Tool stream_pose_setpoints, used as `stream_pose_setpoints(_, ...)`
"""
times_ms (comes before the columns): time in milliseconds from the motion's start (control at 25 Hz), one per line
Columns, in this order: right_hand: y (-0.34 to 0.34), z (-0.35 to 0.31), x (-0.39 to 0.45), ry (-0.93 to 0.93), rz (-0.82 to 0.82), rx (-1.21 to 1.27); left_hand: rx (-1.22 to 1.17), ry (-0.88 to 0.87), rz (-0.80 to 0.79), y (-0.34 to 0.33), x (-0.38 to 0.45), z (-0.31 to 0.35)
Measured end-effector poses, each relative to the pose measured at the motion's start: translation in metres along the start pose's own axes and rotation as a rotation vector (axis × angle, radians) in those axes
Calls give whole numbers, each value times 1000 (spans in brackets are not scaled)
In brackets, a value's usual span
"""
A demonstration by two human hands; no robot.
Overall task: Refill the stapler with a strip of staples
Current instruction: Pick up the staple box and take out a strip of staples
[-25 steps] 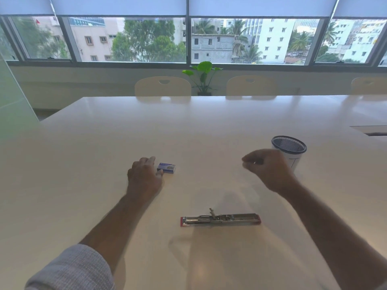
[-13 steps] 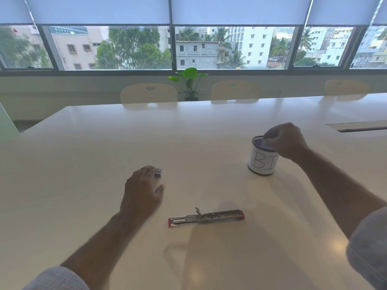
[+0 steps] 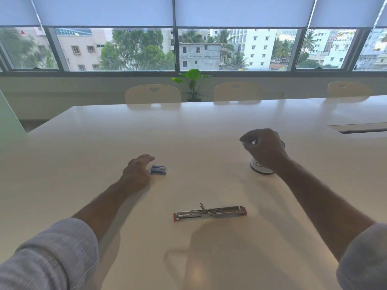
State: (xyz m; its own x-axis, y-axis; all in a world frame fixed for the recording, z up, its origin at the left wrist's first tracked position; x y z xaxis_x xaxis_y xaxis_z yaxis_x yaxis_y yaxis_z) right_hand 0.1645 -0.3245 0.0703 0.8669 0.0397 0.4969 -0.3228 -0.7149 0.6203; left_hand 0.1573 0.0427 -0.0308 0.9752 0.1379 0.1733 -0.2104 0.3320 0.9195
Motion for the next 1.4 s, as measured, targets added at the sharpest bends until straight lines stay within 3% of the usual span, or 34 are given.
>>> stream_pose_setpoints(80,-15,-9,-9,42,-50,36,-7,12,-75,-2,3,-2)
stream_pose_setpoints(320,-51,-24,-36,30,-187,184,-188,46,104,-3,-16,12)
stream_pose_setpoints(520,-55,-34,-65,-114,-261,459,-544,56,190,7,-61,42)
stream_pose_setpoints(640,-57,-48,-82,-165,-332,591,-821,75,146,12,-93,62)
stream_pose_setpoints(840,-59,-67,-100,-254,-383,823,-1062,58,138,26,-128,88)
stream_pose_setpoints(1160,-56,-63,-105,-337,-491,1035,-1156,34,159,34,-152,101)
stream_pose_setpoints(1400,-61,-64,-109,-291,-501,956,-1158,14,153,31,-154,107)
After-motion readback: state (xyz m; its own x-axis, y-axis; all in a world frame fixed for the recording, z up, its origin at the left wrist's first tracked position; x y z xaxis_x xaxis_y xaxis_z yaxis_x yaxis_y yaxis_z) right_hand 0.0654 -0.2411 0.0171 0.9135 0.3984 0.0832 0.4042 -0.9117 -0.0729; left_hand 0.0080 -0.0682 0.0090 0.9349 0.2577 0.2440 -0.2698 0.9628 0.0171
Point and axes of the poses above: each hand's wrist, its own x-axis towards the middle knuckle, its own y-axis out of the back of the hand, z = x × y, the point moved 1 cm from there along x, towards the middle knuckle, and after that the axes turned 3 degrees about x, right-handed, at the moved point
